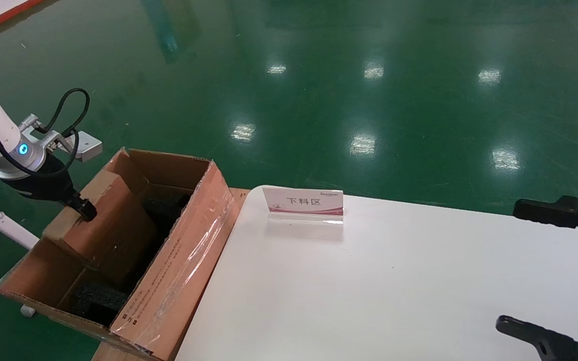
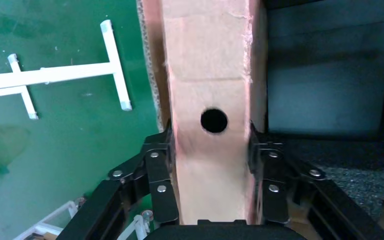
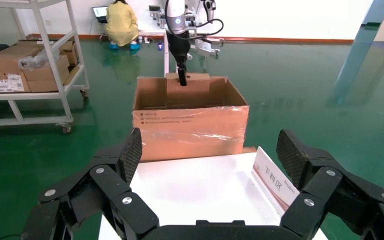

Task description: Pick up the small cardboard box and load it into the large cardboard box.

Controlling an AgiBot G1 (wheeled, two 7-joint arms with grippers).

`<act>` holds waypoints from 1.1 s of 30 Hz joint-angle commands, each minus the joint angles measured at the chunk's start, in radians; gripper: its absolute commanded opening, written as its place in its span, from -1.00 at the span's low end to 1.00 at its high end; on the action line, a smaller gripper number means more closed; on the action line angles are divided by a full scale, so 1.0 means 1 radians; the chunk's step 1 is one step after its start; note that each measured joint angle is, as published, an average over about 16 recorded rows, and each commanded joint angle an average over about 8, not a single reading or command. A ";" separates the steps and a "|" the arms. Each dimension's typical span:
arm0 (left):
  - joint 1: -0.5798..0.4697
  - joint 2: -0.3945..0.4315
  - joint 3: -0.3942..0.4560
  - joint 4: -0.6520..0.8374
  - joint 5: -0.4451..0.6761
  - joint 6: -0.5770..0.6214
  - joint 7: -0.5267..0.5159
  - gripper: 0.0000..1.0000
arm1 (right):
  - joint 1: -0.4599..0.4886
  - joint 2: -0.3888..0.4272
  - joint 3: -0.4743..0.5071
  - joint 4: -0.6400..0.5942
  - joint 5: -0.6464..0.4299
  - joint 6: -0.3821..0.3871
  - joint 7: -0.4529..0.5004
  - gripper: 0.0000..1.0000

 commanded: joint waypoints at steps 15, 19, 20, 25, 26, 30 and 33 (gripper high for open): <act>-0.038 -0.014 -0.023 -0.047 -0.026 0.001 0.026 1.00 | 0.000 0.000 0.000 0.000 0.000 0.000 0.000 1.00; -0.084 -0.043 -0.053 -0.118 -0.062 0.002 0.051 1.00 | 0.000 0.000 0.000 -0.001 0.000 0.000 0.000 1.00; -0.097 -0.052 -0.062 -0.140 -0.073 0.001 0.056 1.00 | 0.000 0.000 0.000 -0.001 0.000 0.000 0.000 1.00; -0.152 -0.108 -0.109 -0.259 -0.137 -0.002 0.080 1.00 | 0.001 0.000 -0.001 -0.001 0.000 0.000 -0.001 1.00; -0.161 -0.121 -0.119 -0.283 -0.152 -0.004 0.084 1.00 | 0.001 0.000 -0.001 -0.001 0.000 0.000 -0.001 1.00; -0.185 -0.167 -0.151 -0.370 -0.205 -0.016 0.092 1.00 | 0.001 0.000 -0.001 -0.001 0.001 0.000 -0.001 1.00; -0.193 -0.191 -0.166 -0.418 -0.231 -0.027 0.087 1.00 | 0.001 0.000 -0.001 -0.001 0.001 0.000 -0.001 1.00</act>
